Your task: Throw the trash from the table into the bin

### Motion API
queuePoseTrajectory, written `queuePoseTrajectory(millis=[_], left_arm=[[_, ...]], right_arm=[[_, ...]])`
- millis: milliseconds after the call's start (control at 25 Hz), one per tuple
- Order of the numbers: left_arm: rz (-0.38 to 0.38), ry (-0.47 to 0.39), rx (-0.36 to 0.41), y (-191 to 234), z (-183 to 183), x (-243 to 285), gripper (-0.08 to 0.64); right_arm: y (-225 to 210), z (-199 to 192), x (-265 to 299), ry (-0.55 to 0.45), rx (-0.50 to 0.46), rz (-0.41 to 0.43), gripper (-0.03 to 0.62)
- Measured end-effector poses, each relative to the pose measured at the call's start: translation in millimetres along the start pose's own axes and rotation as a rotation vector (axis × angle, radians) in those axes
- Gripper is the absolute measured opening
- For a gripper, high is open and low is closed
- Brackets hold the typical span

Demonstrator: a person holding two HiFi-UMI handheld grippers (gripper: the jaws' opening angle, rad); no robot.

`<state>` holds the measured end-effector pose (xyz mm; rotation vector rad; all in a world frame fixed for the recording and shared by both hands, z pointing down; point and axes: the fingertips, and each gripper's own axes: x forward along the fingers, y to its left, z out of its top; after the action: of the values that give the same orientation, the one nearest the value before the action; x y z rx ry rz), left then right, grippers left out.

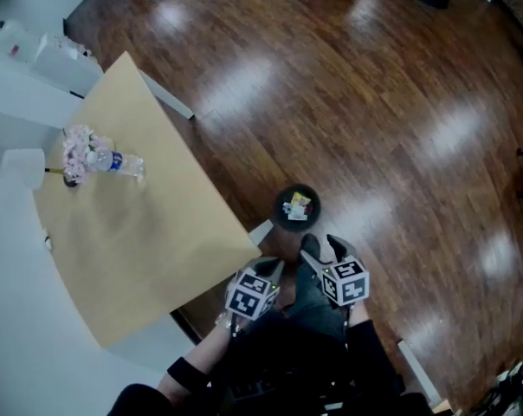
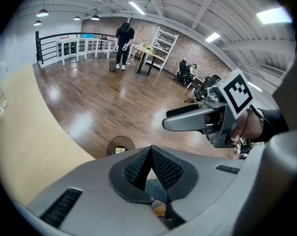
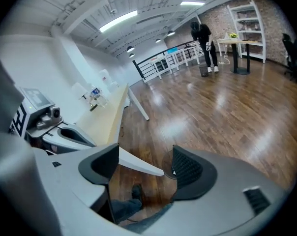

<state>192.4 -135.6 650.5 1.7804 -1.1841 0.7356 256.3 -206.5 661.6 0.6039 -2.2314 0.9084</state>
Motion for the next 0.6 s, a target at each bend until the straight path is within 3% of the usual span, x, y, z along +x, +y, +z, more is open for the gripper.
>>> queuePoseTrajectory(millis=[360, 600], left_arm=[[0.042, -0.111, -0.066, 51.2, -34.8, -115.7, 0.003], [0.068, -0.24, -0.152, 101.1, -74.3, -196.0, 0.003]], right_arm=[[137.7, 31.3, 3.6, 0.037, -0.132, 0.125, 0.348], [251.6, 44.8, 32.0, 0.083, -0.314, 0.221, 0.348]])
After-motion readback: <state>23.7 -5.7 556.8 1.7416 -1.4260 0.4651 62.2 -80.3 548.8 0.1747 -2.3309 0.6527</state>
